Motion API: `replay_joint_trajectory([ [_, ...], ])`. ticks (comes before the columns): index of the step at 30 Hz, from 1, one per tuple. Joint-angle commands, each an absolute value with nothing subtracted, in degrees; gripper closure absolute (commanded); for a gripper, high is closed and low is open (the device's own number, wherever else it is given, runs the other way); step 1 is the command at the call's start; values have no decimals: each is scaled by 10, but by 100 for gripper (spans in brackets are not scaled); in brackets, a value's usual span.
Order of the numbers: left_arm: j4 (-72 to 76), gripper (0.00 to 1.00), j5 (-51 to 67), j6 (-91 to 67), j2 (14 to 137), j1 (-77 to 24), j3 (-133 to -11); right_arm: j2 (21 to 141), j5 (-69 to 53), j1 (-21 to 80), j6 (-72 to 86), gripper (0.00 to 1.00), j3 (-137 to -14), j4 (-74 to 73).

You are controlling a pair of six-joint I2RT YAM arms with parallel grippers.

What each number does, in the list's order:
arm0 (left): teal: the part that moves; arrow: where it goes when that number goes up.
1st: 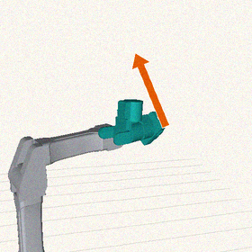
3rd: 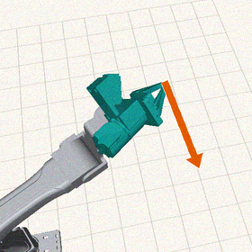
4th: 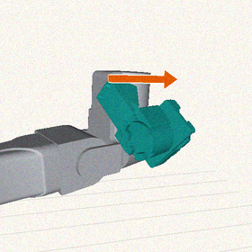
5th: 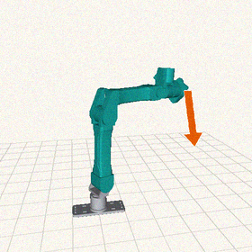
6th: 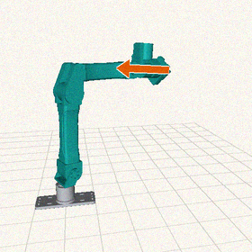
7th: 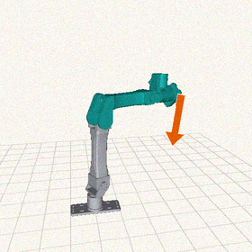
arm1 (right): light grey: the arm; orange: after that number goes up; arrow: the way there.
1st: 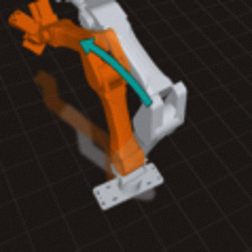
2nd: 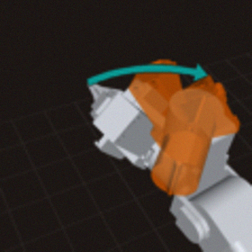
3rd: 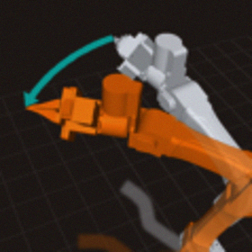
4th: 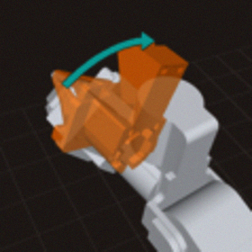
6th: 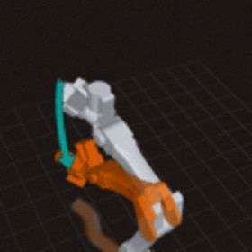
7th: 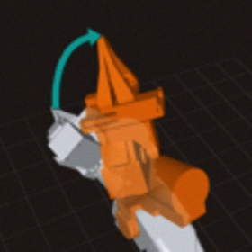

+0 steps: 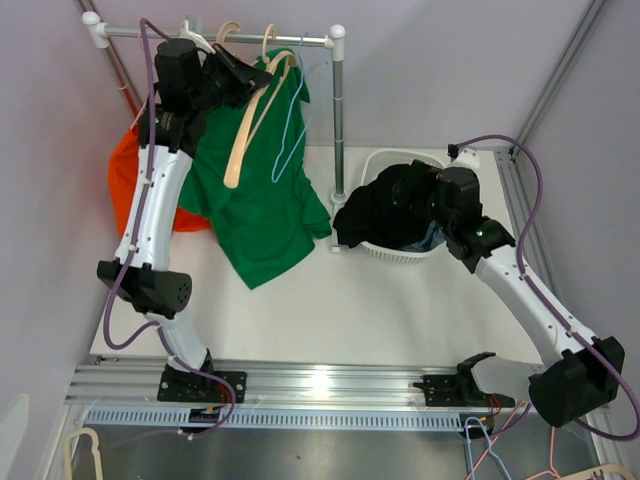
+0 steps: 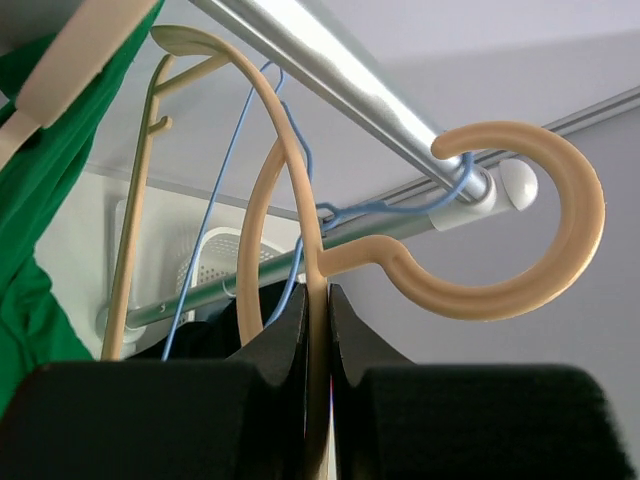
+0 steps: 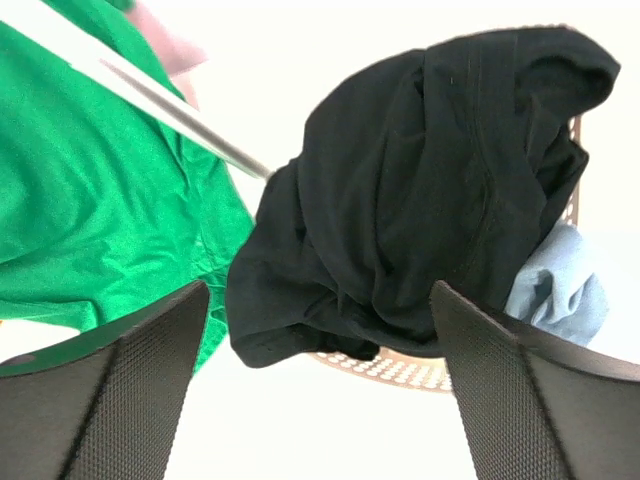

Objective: Remove the t-shirt from the hanger

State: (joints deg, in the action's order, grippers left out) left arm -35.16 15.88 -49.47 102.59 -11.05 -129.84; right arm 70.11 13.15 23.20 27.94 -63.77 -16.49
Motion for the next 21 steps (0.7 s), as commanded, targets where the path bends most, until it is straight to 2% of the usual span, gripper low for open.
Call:
replay_joint_trajectory([
  [1, -293, 99, 185, -546, 1044, -109, -1318, 669, 154, 244, 255, 0, -661, -169],
  [10, -248, 99, 165, -602, 1093, -112, -1364, 610, 178, 293, 225, 0, -658, -171],
  [15, -188, 99, 168, -598, 1072, -121, -1316, 606, 178, 293, 223, 1, -643, -169],
  [19, -206, 99, 148, -591, 1073, -126, -1329, 606, 169, 293, 229, 0, -635, -162],
  [21, -248, 100, 142, -583, 1104, -127, -1378, 603, 167, 294, 230, 0, -634, -164],
])
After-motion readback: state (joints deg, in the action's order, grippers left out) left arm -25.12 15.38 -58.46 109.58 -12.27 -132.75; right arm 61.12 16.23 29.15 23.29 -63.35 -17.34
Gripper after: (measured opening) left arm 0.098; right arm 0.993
